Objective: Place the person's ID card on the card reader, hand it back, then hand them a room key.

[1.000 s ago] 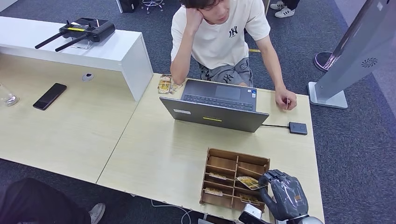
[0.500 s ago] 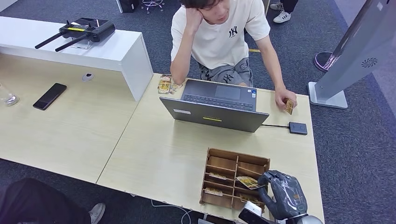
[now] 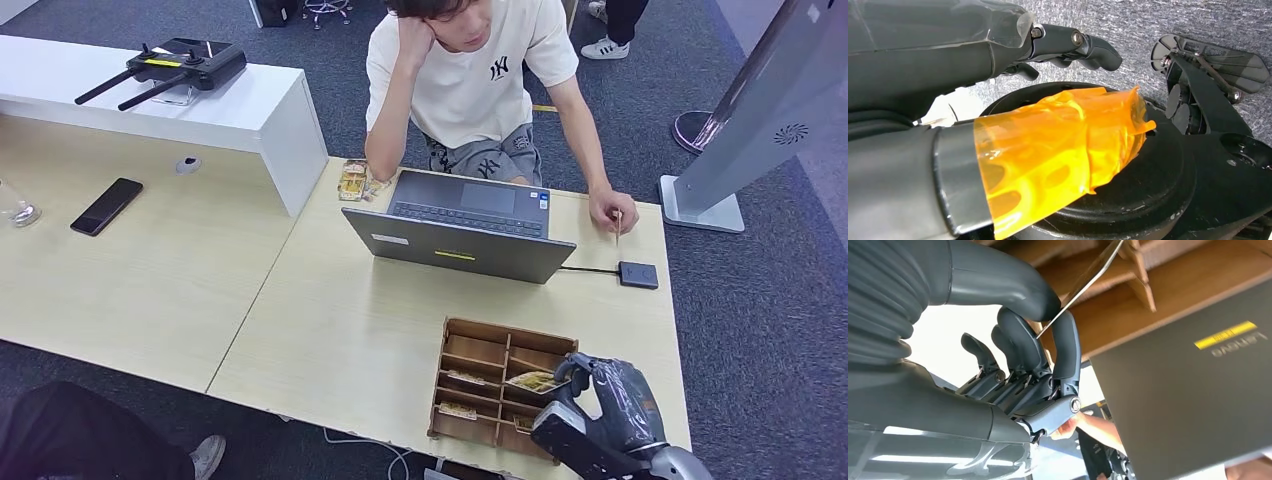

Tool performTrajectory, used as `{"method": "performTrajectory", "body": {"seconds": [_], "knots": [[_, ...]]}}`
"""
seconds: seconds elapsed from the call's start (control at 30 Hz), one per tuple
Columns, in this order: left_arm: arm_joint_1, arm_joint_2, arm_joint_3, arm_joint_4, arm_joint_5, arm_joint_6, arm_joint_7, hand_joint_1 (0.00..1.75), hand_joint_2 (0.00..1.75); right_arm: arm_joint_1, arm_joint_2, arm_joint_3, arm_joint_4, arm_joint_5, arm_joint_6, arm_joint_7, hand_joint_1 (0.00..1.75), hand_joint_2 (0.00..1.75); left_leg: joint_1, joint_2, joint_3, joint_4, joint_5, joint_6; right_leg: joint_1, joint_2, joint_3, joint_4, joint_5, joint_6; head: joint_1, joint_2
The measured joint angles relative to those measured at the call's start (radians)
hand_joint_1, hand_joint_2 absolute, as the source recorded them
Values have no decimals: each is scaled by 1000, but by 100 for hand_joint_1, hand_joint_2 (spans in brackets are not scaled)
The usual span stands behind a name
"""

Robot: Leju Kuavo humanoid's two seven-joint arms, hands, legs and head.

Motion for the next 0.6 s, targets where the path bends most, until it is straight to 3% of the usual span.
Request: {"method": "performTrajectory", "body": {"seconds": [0.3,0.6], "knots": [[0,0,0,0,12,0,-2,0,0,-13,6,-48,-47,-102,35,-11,161,175,0,0,0,0,0,0,0,0,0,0,0,0,0,0],[0,0,0,0,26,1,-3,0,0,-28,11,-83,-65,-225,73,-21,173,175,0,0,0,0,0,0,0,0,0,0,0,0,0,0]]}}
